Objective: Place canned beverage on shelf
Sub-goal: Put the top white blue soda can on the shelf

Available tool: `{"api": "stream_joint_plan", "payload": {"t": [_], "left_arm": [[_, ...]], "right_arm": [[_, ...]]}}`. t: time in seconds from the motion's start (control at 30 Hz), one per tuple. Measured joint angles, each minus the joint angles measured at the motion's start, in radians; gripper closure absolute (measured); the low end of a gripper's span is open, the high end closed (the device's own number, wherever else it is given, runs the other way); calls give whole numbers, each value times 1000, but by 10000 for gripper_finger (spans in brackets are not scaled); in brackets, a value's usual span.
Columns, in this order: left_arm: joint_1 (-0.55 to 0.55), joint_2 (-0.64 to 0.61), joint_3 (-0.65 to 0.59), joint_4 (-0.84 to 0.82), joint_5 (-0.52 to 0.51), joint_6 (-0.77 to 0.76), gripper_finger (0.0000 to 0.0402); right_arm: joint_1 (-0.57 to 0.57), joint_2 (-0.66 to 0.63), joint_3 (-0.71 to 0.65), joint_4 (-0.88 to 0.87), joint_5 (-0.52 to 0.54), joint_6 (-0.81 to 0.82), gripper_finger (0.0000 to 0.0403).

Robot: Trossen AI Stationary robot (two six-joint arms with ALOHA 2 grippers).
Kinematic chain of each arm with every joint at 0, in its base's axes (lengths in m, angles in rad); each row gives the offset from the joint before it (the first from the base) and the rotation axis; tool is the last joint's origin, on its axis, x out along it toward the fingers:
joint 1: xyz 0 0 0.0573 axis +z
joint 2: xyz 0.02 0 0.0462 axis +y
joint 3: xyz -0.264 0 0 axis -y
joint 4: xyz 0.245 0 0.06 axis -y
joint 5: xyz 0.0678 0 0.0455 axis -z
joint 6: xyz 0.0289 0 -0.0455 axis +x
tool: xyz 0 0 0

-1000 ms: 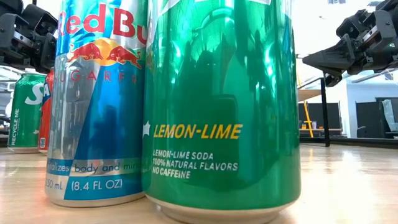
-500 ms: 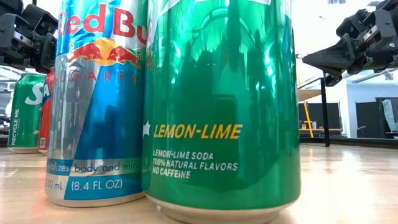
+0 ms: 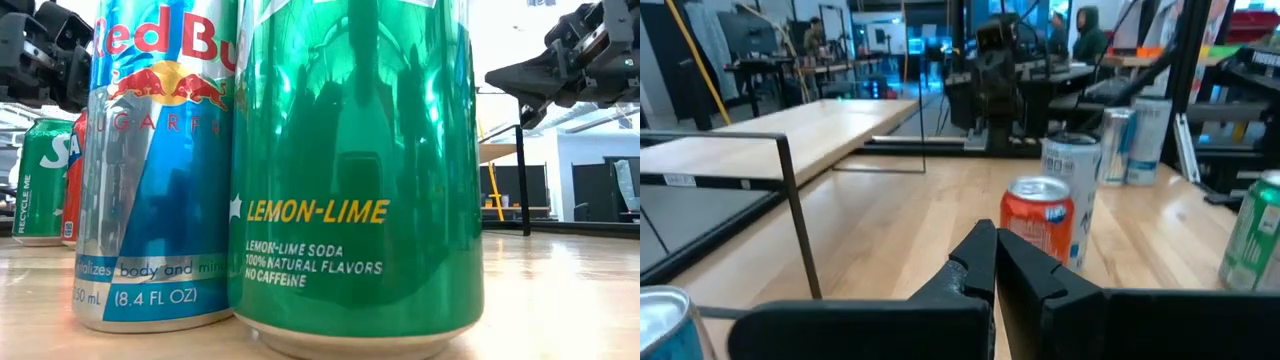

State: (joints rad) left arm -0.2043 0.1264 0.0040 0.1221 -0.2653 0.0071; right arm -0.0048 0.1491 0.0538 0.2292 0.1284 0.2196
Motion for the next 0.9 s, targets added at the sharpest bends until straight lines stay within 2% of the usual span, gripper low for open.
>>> {"api": "stream_joint_plan", "payload": {"t": [0.13,0.23,0.3,0.43,0.57,0.63,0.73,0.83,0.9], "left_arm": [[0,0,0,70,0,-10,388],[2,0,1,79,-15,-40,388],[3,0,4,80,-73,2,388],[6,-1,33,81,-150,4,388],[18,12,57,72,-155,-2,381],[22,29,69,74,-147,-7,360],[23,64,84,79,-135,-17,308],[23,94,94,79,-138,-27,245],[25,113,101,77,-187,-26,209]], "right_arm": [[0,87,0,17,58,41,392],[0,173,0,89,144,57,363],[-1,229,0,152,190,58,334],[0,330,17,281,200,77,266],[0,439,85,291,182,125,195],[0,512,134,290,140,139,164],[1,631,233,273,76,143,127],[1,736,351,176,77,143,105],[1,792,438,85,78,158,100]]}}
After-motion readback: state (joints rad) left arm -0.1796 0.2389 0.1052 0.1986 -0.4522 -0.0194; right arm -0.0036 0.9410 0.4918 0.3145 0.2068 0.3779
